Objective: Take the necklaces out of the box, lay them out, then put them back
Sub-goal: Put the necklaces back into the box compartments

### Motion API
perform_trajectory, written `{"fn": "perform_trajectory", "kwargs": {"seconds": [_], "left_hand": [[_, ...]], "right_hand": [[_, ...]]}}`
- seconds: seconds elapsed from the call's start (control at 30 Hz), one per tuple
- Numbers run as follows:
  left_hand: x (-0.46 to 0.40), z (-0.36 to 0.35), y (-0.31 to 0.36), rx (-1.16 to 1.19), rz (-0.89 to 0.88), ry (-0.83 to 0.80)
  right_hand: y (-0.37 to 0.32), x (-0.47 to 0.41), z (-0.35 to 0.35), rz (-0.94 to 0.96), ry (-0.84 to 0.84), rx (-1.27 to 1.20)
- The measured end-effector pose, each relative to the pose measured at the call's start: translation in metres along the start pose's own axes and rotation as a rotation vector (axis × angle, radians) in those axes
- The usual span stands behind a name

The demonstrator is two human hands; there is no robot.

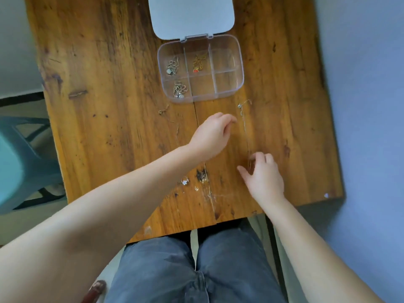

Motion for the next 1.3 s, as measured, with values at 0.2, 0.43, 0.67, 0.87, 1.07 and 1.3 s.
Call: {"fn": "perform_trajectory", "kwargs": {"seconds": [0.2, 0.43, 0.67, 0.87, 1.07, 1.3], "left_hand": [[-0.044, -0.036, 0.009, -0.672, -0.297, -0.082], [-0.060, -0.027, 0.008, -1.026, -0.555, -0.214], [-0.030, -0.010, 0.033, 0.224, -0.063, 0.009], [-0.030, 0.031, 0.039, 1.417, 0.375, 0.167], [-0.043, 0.067, 0.016, 1.763, 0.565, 0.438], [-0.065, 0.077, -0.002, 1.413, 0.810, 0.403]], "right_hand": [[0.003, 0.010, -0.014, 0.058, 0.139, -0.019], [0.019, 0.005, -0.002, 0.096, 0.158, -0.196], [-0.003, -0.020, 0.017, 0.098, -0.101, -0.748], [-0.025, -0.046, 0.048, 0.083, -0.011, -0.991], [-0.077, -0.089, 0.081, 0.033, -0.132, -1.358], [-0.144, -0.130, 0.074, 0.143, -0.111, -0.653]]}}
Point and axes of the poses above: each hand's wrist, its own x-axis away from the middle knuckle, its own z-axis out of the back of the hand, y = z × x, the point moved 1 cm from there along -x, towards the middle knuckle, and after that the axes turned 1 degree about y, right-handed, at the moved point
